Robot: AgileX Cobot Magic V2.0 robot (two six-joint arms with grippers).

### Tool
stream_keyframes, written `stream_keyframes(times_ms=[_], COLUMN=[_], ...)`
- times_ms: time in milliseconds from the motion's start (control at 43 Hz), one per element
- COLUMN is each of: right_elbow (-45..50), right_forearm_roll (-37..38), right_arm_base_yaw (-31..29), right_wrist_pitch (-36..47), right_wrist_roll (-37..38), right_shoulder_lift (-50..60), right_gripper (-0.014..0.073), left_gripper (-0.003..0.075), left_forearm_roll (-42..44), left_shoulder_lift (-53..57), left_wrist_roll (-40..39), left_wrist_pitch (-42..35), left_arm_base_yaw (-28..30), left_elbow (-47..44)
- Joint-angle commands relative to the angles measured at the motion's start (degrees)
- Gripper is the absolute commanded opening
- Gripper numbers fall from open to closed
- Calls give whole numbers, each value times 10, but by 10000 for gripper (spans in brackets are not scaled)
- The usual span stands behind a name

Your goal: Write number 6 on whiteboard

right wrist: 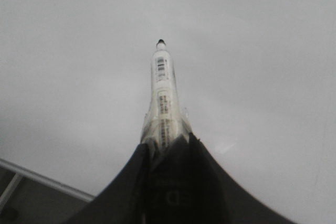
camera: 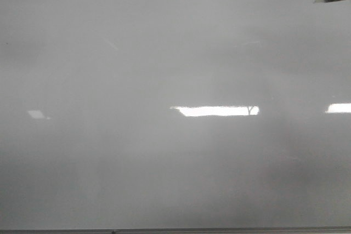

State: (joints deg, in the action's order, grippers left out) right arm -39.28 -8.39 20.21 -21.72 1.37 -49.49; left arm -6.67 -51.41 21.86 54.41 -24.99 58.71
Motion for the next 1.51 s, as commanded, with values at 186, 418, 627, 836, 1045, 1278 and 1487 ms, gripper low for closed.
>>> stream_keyframes(times_ms=[186,418,627,836,1045,1278,1487], right_elbow=[-17,-18,-48,-88,-106,-106,-109], right_forearm_roll=[-7,-6,0,10,11,30,32], right_arm_base_yaw=[-2,-2,-2,-2,4,5,-22], right_wrist_pitch=[160,196,181,162,110,-20,14], right_wrist_roll=[3,3,3,3,-14,-55,-55], right_shoulder_lift=[-55,-87,-122,-163,-219,-240,-213], right_gripper=[-59,-59,-59,-59,-59,-59,-59], left_gripper=[459,459,459,459,459,459,459], left_forearm_roll=[-10,-10,-10,-10,-10,-10,-10], left_shoulder_lift=[-3,-3,-3,-3,-3,-3,-3], left_wrist_roll=[-7,-7,-7,-7,-7,-7,-7], left_wrist_pitch=[-53,-67,-67,-67,-67,-67,-67], left_arm_base_yaw=[2,2,2,2,2,2,2], left_elbow=[13,13,13,13,13,13,13])
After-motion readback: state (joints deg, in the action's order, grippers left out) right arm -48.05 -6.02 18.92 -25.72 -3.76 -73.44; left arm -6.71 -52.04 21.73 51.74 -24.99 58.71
